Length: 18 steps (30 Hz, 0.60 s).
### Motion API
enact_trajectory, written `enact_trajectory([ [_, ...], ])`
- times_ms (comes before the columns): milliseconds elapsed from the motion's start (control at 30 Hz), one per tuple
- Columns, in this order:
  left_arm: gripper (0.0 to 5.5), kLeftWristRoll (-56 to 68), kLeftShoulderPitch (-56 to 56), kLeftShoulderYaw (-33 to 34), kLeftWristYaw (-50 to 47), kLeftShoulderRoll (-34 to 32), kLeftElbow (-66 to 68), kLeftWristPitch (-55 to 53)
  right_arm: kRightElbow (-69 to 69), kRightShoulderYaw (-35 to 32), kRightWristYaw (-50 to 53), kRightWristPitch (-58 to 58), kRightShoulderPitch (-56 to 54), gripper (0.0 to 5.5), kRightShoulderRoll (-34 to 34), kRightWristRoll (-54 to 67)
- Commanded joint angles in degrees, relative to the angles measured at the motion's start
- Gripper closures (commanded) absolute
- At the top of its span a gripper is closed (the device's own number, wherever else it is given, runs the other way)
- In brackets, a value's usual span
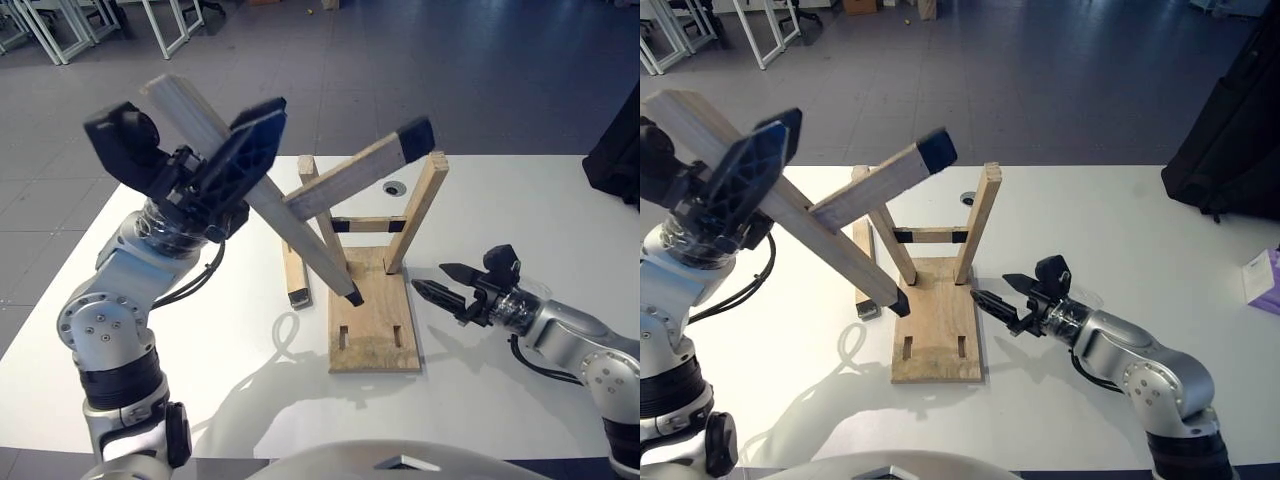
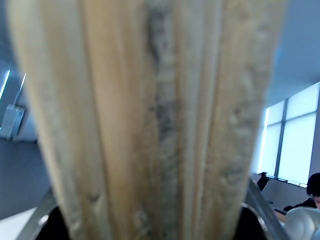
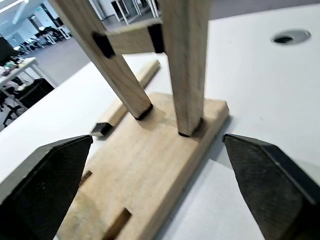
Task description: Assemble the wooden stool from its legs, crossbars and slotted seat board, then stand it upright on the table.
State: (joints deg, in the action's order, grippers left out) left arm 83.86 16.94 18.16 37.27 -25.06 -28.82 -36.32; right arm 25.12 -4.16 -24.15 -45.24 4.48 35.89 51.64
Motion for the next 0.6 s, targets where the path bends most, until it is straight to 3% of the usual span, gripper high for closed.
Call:
enact_trajectory([
  [33, 3.47, -19.63, -8.7, -9.4, 25.68, -1.54, 1.75, 11.56, -3.46, 1.35, -3.35, 2.52, 3.39, 0.71, 0.42, -5.24],
  [133, 3.47, -32.31, -12.39, -14.18, 41.14, -1.59, 9.92, 24.57, -4.62, 1.81, -4.7, 3.14, 4.03, 0.71, -0.14, -7.06],
  [233, 3.47, -38.23, -13.14, -15.55, 46.99, 0.67, 15.57, 33.2, -5.78, 2.05, -6.12, 3.23, 3.3, 0.71, -0.17, -8.39],
  [400, 3.47, -41.67, -13.69, -16.48, 48.71, 3.2, 18.86, 39.86, -6.87, 2.66, -8.04, 3.12, 2.04, 0.71, -0.4, -10.8],
  [600, 3.47, -37.86, -12.52, -16.03, 45.88, 1.38, 14.67, 34.87, -7.32, 3.13, -8.79, 3.37, 2.16, 0.71, -1.75, -12.92],
])
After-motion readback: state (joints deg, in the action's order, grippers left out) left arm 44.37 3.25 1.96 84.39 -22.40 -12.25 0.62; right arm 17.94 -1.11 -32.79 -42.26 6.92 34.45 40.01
